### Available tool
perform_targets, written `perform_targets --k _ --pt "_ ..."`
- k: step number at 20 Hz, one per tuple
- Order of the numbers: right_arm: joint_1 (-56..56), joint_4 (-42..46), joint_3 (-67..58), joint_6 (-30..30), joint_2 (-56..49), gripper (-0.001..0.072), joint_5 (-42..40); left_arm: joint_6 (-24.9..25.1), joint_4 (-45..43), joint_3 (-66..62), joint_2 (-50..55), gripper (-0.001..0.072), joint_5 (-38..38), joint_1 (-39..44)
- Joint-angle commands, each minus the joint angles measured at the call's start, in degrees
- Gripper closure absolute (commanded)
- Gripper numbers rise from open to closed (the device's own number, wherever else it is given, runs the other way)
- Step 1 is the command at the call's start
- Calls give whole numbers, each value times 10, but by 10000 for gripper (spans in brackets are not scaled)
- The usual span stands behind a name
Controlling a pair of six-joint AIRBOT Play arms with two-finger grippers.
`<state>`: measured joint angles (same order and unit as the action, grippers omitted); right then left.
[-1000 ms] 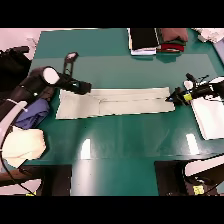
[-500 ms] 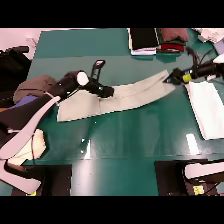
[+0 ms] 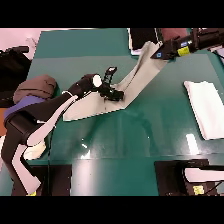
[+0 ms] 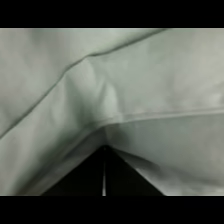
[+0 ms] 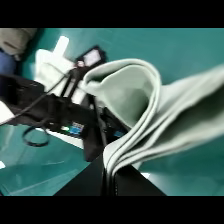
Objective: Fold the shirts.
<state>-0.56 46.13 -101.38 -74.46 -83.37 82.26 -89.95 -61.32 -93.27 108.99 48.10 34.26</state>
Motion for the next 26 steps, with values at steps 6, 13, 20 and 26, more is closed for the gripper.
perform_targets --k 6,13,20,26 --pt "-88 -2 -27 -12 1 697 -38 0 -69 -103 -37 684 118 -95" --pt "-301 -101 -27 25 -91 694 -245 6 -213 -111 -278 683 153 -281" --pt "-392 -107 -149 52 -225 419 -273 12 -225 -111 -373 683 160 -342" --pt "-226 37 74 -20 -101 418 -216 28 -166 -104 -371 684 158 -336"
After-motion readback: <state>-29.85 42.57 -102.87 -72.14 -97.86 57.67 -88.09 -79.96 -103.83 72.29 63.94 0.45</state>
